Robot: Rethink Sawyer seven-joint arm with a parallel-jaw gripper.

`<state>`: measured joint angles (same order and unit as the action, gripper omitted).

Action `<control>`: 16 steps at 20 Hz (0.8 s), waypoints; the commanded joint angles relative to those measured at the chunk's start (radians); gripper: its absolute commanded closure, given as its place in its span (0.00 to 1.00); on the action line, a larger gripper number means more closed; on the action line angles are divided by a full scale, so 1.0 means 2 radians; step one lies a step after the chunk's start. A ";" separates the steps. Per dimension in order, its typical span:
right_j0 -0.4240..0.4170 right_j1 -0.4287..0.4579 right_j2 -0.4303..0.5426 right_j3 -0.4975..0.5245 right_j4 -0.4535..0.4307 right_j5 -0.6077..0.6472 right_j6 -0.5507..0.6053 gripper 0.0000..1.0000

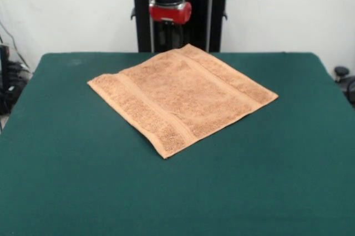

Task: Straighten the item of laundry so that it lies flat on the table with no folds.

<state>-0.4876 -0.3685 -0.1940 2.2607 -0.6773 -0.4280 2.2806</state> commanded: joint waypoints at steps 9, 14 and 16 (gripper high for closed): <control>0.021 0.032 0.001 -0.109 -0.010 0.030 0.011 0.00; 0.035 0.079 -0.010 -0.143 0.012 -0.002 0.018 0.00; 0.043 0.092 -0.014 -0.152 0.022 -0.015 0.022 0.00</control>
<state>-0.4595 -0.3199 -0.2444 2.1612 -0.7141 -0.3962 2.2806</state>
